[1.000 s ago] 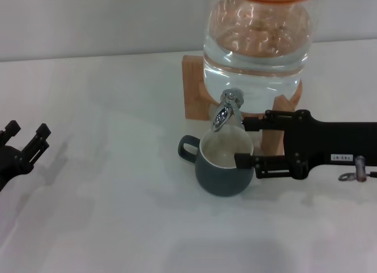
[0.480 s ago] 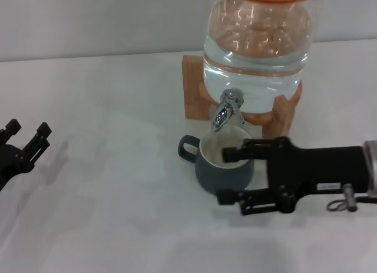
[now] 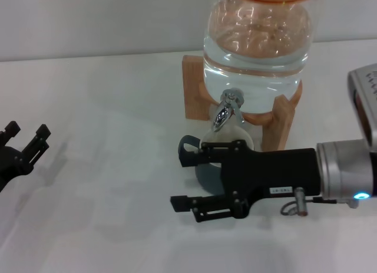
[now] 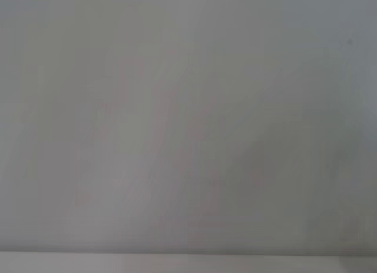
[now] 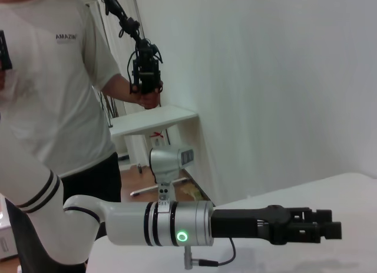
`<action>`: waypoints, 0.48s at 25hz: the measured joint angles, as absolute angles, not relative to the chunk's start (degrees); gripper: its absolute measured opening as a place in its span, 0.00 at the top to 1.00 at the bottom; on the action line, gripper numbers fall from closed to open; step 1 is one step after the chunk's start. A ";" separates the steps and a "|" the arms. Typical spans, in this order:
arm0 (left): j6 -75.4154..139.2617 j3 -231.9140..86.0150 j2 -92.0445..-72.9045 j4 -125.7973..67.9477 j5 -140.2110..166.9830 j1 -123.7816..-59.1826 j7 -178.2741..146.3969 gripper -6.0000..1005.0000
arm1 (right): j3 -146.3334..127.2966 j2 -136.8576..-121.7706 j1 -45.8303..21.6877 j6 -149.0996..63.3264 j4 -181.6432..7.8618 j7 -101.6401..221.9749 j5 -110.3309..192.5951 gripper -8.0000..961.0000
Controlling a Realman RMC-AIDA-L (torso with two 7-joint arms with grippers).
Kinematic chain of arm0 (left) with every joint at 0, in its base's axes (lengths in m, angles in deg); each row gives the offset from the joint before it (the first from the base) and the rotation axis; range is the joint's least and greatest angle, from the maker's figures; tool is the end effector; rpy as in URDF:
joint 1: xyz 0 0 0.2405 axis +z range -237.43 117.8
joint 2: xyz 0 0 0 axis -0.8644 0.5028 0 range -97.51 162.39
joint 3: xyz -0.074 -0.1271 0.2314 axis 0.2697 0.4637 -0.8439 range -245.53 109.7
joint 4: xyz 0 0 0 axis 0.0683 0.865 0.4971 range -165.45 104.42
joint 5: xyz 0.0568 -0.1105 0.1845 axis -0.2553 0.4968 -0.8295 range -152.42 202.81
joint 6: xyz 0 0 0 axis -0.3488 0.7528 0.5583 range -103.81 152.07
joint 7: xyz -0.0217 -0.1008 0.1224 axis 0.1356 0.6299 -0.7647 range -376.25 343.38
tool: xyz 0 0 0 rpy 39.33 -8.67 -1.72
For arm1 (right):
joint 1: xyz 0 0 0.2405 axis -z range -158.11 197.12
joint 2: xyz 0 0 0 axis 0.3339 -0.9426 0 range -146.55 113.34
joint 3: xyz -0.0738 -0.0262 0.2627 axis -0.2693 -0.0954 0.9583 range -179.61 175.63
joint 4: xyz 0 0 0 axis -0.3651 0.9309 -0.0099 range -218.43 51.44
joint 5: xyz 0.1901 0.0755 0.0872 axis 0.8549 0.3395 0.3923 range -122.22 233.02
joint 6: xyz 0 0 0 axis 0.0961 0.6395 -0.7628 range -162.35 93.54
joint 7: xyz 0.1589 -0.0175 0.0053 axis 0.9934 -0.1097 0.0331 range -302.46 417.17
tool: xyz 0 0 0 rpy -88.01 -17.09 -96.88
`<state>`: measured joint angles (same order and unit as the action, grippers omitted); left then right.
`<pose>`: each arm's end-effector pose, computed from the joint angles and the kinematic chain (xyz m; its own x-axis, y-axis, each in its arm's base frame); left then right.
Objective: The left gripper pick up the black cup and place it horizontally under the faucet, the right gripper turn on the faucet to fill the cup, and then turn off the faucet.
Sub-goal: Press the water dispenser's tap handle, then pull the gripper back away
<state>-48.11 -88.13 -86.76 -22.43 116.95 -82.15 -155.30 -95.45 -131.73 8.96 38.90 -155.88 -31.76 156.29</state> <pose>-0.3721 0.3235 -0.0349 0.5934 0.1768 0.7853 0.7724 -0.3994 -0.4938 0.1757 0.2920 -0.0491 0.8145 -0.1760 -0.5529 -0.2447 -0.9682 -0.0524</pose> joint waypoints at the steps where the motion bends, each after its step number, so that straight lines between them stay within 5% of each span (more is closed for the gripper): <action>1: -48.13 -88.13 -86.79 -22.43 116.95 -82.06 -155.30 0.28 | -95.85 -131.74 8.96 38.34 -156.09 -31.76 156.42 0.19; 12: -48.59 -88.13 -86.83 -22.43 117.04 -81.50 -155.30 0.28 | -96.03 -131.66 9.59 32.33 -155.79 -31.76 158.15 0.19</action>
<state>-48.59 -88.13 -86.83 -22.43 117.04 -81.50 -155.30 -96.03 -131.66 9.59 32.33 -155.79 -31.76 158.15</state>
